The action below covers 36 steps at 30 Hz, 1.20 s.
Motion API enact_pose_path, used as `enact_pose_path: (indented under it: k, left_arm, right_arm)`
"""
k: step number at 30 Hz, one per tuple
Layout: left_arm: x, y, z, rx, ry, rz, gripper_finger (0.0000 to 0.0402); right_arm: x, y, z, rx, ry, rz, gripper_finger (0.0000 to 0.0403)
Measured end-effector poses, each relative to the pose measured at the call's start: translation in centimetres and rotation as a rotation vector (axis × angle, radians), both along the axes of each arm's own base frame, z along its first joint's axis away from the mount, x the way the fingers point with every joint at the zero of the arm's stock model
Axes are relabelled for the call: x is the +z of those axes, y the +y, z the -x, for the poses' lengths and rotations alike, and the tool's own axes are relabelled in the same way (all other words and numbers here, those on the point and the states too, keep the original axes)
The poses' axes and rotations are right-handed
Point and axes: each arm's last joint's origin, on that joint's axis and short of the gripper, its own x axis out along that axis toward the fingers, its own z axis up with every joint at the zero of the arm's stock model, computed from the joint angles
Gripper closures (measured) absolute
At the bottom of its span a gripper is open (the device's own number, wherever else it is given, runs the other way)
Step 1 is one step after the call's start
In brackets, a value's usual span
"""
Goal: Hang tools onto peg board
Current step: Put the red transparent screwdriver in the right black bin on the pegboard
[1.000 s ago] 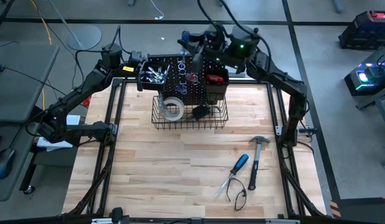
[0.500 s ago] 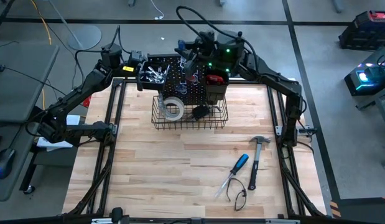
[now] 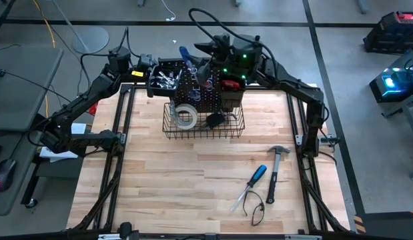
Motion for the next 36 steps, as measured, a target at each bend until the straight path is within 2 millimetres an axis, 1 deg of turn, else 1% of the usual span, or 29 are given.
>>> enact_pose_path:
  k: [3,6,13,15,18,21,24,28,32,36]
  left_arm:
    - [0.0,0.0,0.0,-0.001,0.001,-0.004,0.0078]
    - [0.0,0.0,0.0,-0.003,0.003,-0.017,0.0078]
    - [0.0,0.0,0.0,-0.003,0.003,-0.019,0.0078]
    - [0.0,0.0,0.0,-0.003,0.003,-0.019,0.0078]
    - [0.0,0.0,0.0,-0.003,0.003,-0.019,0.0078]
    - [0.0,0.0,0.0,-0.004,0.004,-0.024,0.0078]
    - [0.0,0.0,0.0,-0.003,0.003,-0.019,0.0078]
    - [0.0,0.0,0.0,-0.003,0.003,-0.019,0.0078]
    - [0.0,0.0,0.0,-0.003,0.003,-0.018,0.0078]
    - [0.0,0.0,0.0,-0.003,0.003,-0.016,0.0078]
  right_arm:
    - [0.4,0.1,0.4,0.0,-0.008,0.004,0.0177]
    - [1.3,0.4,1.4,-0.001,-0.018,0.013,0.0176]
    - [3.3,1.5,4.8,0.007,0.005,-0.002,0.0175]
    - [3.8,2.3,6.0,0.019,0.006,-0.024,0.0175]
    - [4.6,3.9,7.4,0.057,-0.003,-0.068,0.0175]
    - [4.5,5.7,8.6,0.103,0.032,-0.154,0.0176]
    - [3.1,7.6,9.4,0.139,0.155,-0.331,0.0178]
    - [0.0,10.5,10.4,0.122,0.43,-0.597,0.0178]
    - [-3.7,13.9,11.2,0.006,0.711,-0.813,0.0178]
    - [-8.3,16.8,10.5,-0.132,0.848,-1.019,0.0178]
